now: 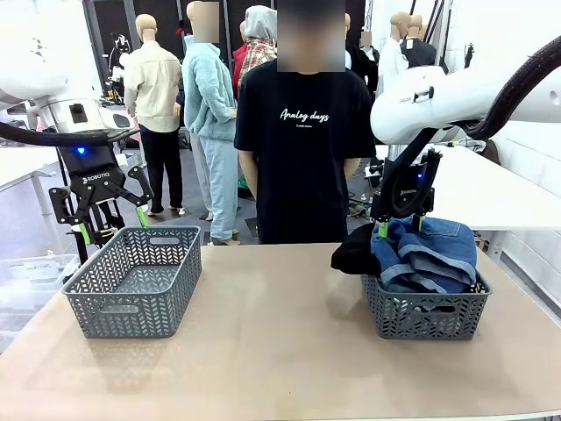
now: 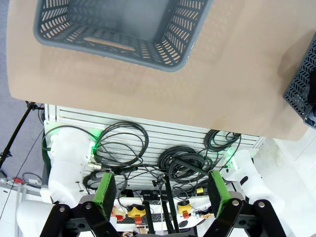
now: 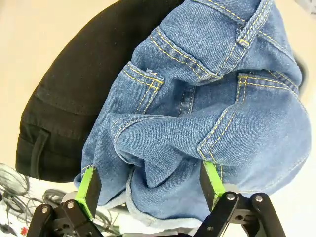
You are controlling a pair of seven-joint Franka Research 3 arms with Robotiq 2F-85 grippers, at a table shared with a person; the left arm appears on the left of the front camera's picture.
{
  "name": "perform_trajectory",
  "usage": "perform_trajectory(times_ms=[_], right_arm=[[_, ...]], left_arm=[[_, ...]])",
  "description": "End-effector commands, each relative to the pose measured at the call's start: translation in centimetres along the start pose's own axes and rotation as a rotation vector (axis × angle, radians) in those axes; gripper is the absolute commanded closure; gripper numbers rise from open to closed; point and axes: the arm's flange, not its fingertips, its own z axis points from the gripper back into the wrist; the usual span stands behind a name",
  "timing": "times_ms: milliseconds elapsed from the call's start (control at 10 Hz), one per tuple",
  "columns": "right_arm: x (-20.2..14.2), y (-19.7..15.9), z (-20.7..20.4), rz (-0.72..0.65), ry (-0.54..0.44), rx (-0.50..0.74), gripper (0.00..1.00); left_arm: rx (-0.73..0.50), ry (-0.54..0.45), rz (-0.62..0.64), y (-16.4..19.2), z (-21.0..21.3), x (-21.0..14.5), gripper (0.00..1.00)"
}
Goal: Sort the tops and bottoms.
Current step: Sort the clothes according to human instructions.
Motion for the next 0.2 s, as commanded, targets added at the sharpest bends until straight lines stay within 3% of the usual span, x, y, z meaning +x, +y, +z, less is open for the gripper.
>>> perform_trajectory(times_ms=[0, 100], right_arm=[[-0.01, 0.0, -0.04, 0.012, 0.001, 0.0, 0.0], [-0.01, 0.0, -0.04, 0.012, 0.001, 0.0, 0.0]], left_arm=[[-0.005, 0.006, -0.003, 0.22, 0.24, -0.14, 0.04], [-0.005, 0.006, -0.003, 0.22, 0.24, -0.14, 0.04]])
